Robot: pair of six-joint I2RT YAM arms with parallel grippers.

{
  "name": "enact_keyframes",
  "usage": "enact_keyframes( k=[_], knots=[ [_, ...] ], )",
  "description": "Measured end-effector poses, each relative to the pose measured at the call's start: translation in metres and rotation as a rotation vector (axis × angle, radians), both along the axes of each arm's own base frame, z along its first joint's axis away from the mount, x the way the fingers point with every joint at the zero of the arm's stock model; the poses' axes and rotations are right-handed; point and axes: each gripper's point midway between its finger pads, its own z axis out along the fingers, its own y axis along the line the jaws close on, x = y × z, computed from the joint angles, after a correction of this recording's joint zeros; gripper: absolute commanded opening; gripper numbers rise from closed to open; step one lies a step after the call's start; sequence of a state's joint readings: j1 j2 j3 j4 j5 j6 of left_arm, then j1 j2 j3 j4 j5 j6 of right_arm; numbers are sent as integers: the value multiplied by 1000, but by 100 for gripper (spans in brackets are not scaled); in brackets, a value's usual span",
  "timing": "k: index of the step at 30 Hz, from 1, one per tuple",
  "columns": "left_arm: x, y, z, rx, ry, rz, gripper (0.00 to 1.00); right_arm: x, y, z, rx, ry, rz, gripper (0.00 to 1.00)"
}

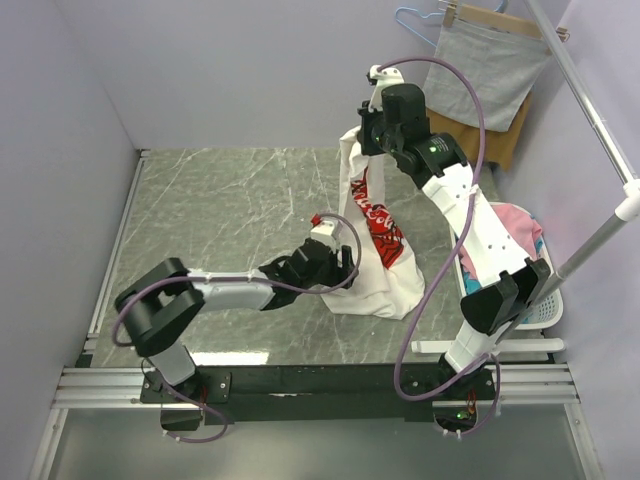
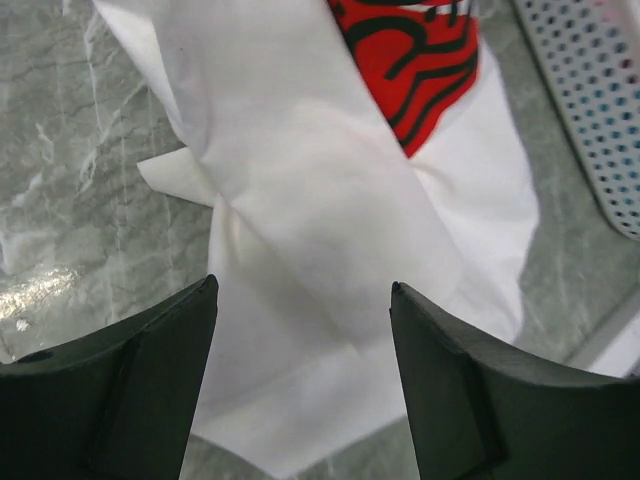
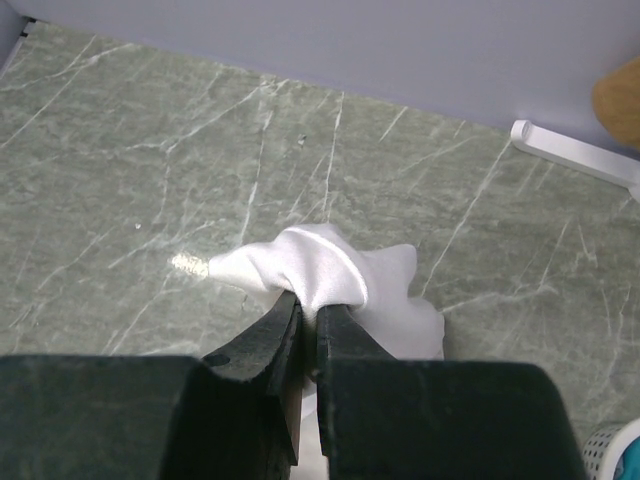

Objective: Fold and stack the t-shirts
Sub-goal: Flatten out the tshirt

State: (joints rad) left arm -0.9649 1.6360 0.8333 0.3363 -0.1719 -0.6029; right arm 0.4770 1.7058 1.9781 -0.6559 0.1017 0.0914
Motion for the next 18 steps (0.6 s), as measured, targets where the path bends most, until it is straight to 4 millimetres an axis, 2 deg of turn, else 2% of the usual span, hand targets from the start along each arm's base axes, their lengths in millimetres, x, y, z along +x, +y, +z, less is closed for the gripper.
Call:
enact_keyframes(
  k=[6, 9, 10, 12, 16, 18],
  knots=[
    [20, -19, -42, 52, 19, 28, 71, -7, -1, -1, 4, 3, 12, 0],
    [27, -29, -54, 60, 27, 30, 64, -13, -5, 2, 6, -1, 11, 0],
    [28, -31, -56, 60, 27, 31, 59, -15, -6, 3, 6, -5, 11, 0],
    [31, -35, -56, 53, 28, 33, 56, -21, -10, 8, 6, -16, 6, 0],
    [33, -37, -51, 41, 20, 35, 63, -32, -20, 23, 12, -49, -9, 0],
    [33, -37, -50, 40, 18, 37, 62, -37, -24, 30, 17, -64, -14, 0]
  ],
)
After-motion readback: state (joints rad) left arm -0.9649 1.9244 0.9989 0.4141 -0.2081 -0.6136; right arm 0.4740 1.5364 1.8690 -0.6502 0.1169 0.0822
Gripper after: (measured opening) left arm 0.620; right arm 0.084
